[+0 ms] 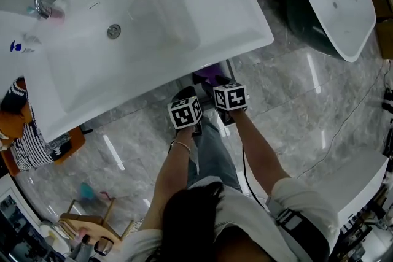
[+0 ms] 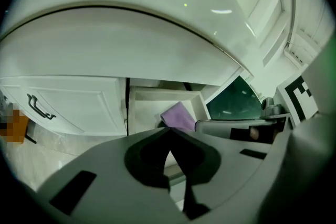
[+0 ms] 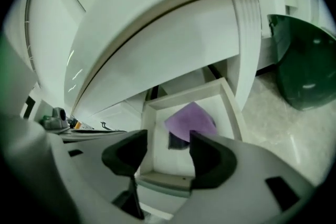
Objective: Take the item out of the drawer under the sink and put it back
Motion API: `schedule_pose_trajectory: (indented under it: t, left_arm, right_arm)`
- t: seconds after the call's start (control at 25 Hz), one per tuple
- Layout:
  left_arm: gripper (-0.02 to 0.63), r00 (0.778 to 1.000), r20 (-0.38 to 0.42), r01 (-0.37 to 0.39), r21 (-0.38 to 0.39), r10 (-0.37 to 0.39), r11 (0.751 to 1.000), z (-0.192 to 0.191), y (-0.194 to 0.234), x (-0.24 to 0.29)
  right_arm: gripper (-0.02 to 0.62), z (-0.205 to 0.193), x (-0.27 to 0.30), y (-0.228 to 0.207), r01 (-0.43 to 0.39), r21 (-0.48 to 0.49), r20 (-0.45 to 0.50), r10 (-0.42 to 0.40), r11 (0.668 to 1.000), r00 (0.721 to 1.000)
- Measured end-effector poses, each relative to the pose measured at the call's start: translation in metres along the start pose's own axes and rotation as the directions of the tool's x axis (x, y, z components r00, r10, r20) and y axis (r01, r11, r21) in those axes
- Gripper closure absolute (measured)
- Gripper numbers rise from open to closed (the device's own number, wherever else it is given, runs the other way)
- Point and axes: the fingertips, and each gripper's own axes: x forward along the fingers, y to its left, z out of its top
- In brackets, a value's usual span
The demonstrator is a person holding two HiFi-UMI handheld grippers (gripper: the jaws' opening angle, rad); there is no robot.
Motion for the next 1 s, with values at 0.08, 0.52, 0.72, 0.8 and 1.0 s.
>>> schedule_pose_trajectory:
  t: [0.08,0.52,0.72,0.8,1.0]
  left_arm:
    - [0.603,1.000,0.012,0.009,0.009,-0.009,1.000,0.003,-0.007,-0.006]
    - [0.603,0.989,0.135,0.056,0.059,-0.064,0.997,0.031,-0.039,-0.068]
    - [0.603,0.970,0.216,0.090,0.121,-0.115,0.989,0.054,-0.056,-0.108]
    - [0.603,0.961,0.246,0.098,0.139,-0.130,0.985,0.061,-0.062,-0.123]
    - [0.603,0.936,0.312,0.110,0.173,-0.161,0.979,0.076,-0.071,-0.159]
  right_arm:
    - [0.339,0.004,-0.011,0.001,0.014,-0.007,0.013,-0.014,1.000,1.000]
    - [0.374,0.025,-0.084,0.032,0.043,-0.039,0.120,-0.038,0.998,0.992]
    - [0.384,0.038,-0.114,0.060,0.073,-0.153,0.169,-0.046,0.986,0.985]
    - [0.420,0.047,-0.130,0.070,0.087,-0.170,0.218,-0.049,0.982,0.975]
    - [0.468,0.060,-0.161,0.102,0.092,-0.217,0.284,-0.027,0.972,0.958]
